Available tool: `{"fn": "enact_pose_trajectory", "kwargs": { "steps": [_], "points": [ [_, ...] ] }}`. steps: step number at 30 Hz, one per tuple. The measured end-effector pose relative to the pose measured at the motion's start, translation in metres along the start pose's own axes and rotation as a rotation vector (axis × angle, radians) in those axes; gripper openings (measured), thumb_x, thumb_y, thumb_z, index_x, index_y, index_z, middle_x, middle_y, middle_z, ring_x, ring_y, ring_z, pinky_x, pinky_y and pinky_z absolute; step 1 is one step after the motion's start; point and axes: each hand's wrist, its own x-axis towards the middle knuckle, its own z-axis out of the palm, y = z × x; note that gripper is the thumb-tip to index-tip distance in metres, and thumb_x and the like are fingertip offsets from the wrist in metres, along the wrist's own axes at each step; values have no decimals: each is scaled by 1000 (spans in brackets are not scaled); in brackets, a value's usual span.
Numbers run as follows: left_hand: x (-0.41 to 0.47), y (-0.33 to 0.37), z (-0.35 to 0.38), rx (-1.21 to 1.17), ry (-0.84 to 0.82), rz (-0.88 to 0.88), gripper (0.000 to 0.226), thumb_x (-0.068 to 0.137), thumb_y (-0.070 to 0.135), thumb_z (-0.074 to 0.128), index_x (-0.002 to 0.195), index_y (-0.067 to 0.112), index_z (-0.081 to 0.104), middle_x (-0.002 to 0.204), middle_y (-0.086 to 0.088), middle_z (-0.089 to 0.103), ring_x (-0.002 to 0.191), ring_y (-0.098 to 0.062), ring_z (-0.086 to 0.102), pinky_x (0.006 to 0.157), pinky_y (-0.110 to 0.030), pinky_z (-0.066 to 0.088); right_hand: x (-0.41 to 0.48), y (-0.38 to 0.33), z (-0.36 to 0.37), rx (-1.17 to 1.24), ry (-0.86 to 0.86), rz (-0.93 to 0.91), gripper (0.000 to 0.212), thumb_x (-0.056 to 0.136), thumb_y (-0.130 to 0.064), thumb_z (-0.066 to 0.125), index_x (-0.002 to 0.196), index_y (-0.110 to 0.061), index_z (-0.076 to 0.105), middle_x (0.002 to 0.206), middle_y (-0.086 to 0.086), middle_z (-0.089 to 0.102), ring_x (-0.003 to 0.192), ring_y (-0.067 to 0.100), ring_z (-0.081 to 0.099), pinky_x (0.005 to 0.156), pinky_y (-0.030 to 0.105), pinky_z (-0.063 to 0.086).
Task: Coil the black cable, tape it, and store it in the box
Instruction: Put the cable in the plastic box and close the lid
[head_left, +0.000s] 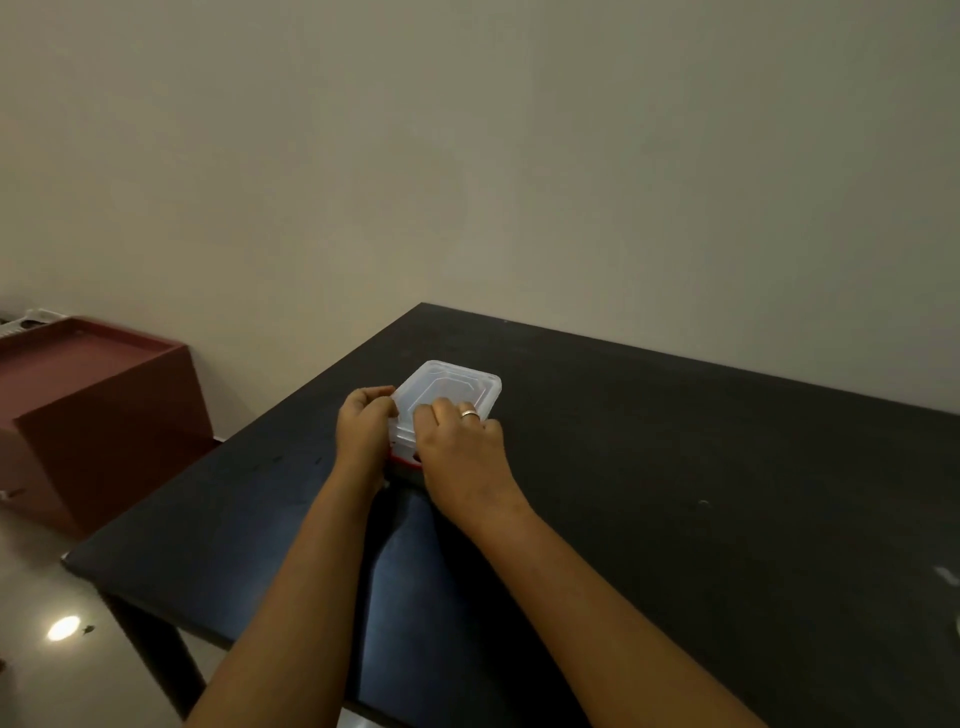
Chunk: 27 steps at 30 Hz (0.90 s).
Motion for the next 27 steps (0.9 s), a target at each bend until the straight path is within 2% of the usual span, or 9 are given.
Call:
{"fn": "enact_pose_trajectory", "kwargs": {
  "steps": [4, 7, 9, 12, 13, 16, 18, 21, 27],
  "points": [
    [-4, 4, 0, 28, -17, -7, 18, 90, 3, 47, 106, 10, 53, 87, -1, 55, 75, -15, 56, 59, -27, 49, -7, -4, 10, -30, 72, 27, 36, 66, -26, 83, 94, -14, 63, 87, 5, 66, 73, 19, 66, 56, 31, 54],
    [-6, 6, -4, 33, -36, -36, 19, 89, 5, 52, 108, 9, 54, 92, -5, 58, 77, -17, 59, 61, -29, 51, -6, -3, 6, 0, 84, 3, 29, 71, -25, 80, 92, -12, 64, 84, 6, 66, 70, 20, 66, 58, 33, 55],
    [-7, 2, -9, 109, 10, -43, 19, 89, 13, 58, 107, 11, 54, 99, -9, 60, 77, -17, 59, 59, -28, 49, 0, 3, -4, 96, 10, -26, 23, 81, -25, 70, 97, -10, 65, 90, 8, 66, 76, 23, 65, 67, 37, 53],
    [-11, -7, -20, 330, 75, -74, 35, 86, 39, 62, 107, 12, 53, 102, -9, 58, 84, -20, 59, 65, -32, 52, 16, 24, -18, 563, -224, 157, 21, 92, -31, 57, 103, -16, 66, 101, 4, 68, 88, 17, 64, 82, 36, 54],
    [-13, -9, -21, 384, 66, -86, 40, 85, 46, 61, 106, 12, 52, 102, -10, 57, 88, -23, 59, 70, -37, 54, 22, 33, -17, 667, -216, 247, 19, 92, -31, 57, 103, -18, 67, 102, 2, 68, 91, 15, 64, 83, 36, 55],
    [-17, -11, -21, 470, 43, -108, 46, 84, 56, 57, 102, 14, 50, 100, -9, 58, 90, -25, 61, 79, -42, 55, 45, 63, 0, 620, -75, 475, 21, 90, -27, 60, 110, -21, 65, 113, 1, 64, 105, 19, 59, 89, 40, 54],
    [-18, -10, -22, 491, 67, -104, 49, 81, 61, 57, 101, 16, 51, 98, -9, 60, 87, -25, 63, 79, -44, 56, 59, 76, 10, 655, -184, 608, 35, 89, -29, 62, 123, -18, 58, 125, 5, 59, 116, 24, 55, 96, 42, 49],
    [-19, -8, -22, 534, 103, -71, 47, 79, 62, 58, 96, 18, 52, 94, -9, 62, 83, -25, 65, 76, -44, 57, 75, 85, 15, 949, -376, 774, 47, 90, -29, 62, 133, -13, 51, 134, 8, 53, 121, 25, 51, 99, 40, 44],
    [-15, -2, -19, 378, 68, -115, 38, 85, 48, 61, 102, 15, 51, 102, -9, 60, 84, -22, 63, 65, -34, 55, 80, 88, 29, 1160, -516, 826, 22, 87, -18, 66, 108, -17, 61, 113, 8, 64, 105, 24, 60, 101, 46, 45]
  ]
}}
